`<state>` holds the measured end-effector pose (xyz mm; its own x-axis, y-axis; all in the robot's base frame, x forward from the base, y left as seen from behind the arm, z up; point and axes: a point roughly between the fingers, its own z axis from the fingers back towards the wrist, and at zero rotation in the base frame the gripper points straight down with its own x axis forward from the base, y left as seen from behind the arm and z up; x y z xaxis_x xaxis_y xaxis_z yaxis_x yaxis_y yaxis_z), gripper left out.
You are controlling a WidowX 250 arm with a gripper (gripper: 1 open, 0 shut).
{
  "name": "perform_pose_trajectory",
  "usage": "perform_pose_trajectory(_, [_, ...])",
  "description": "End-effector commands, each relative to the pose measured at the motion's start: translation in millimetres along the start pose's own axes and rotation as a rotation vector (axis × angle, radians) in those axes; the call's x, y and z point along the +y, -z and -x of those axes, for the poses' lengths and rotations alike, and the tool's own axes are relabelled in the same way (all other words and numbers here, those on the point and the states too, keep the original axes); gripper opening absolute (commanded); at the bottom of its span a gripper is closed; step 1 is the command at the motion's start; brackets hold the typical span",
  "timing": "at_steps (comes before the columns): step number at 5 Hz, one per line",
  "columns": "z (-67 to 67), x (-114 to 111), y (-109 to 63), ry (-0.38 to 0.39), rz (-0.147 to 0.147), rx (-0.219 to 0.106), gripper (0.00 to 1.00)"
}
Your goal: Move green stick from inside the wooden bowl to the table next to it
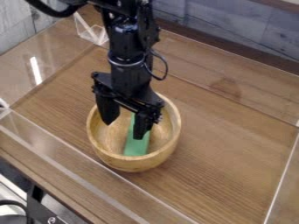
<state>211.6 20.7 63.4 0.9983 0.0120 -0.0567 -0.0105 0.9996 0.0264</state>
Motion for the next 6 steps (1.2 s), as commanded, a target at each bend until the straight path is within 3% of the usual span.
perform_pose_trajectory(1, [-2.7, -2, -8.1, -0.024, 0.008, -0.049, 1.0])
perform_pose_trajectory(6, [1.9, -13, -12.0, -0.059, 0.038, -0.079, 1.0])
